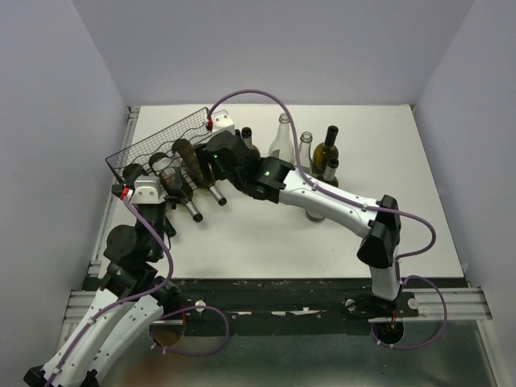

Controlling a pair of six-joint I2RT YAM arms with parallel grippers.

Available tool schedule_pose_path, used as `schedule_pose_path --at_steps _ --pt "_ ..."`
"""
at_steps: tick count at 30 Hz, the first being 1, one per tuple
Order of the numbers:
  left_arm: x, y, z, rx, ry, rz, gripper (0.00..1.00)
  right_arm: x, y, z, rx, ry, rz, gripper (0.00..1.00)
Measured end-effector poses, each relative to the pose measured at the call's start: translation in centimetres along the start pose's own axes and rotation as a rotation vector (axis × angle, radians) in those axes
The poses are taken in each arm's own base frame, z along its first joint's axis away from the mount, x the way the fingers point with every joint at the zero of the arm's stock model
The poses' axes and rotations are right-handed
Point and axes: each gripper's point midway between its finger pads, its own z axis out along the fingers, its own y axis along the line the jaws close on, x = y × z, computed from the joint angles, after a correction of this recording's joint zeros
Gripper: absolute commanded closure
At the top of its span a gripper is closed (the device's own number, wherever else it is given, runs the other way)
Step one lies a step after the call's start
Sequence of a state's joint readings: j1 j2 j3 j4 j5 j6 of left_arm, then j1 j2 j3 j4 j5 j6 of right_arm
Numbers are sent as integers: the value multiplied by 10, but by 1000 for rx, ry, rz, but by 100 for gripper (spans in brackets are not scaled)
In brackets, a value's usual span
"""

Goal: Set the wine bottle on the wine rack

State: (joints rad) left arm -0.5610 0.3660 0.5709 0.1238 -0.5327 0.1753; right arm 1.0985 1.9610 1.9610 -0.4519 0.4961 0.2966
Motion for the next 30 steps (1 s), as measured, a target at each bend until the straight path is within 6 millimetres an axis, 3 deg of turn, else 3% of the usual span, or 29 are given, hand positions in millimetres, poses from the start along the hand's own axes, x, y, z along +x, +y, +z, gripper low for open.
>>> schedule_pose_path --at_steps 5,10,16,24,30 --pt "-3 -1 -1 9 -11 -16 1 -38 -23 -35 62 -86 60 16" --pt "-1 -2 -1 15 -5 -21 1 -53 -48 -43 155 -131 90 18" --pt "5 -5 0 28 16 -12 1 -44 -73 -23 226 -107 104 21" --pt "12 -9 3 42 47 -4 1 -2 -95 23 312 -19 54 32" --pt "14 -13 3 63 55 -24 1 6 -103 34 331 -3 34 39"
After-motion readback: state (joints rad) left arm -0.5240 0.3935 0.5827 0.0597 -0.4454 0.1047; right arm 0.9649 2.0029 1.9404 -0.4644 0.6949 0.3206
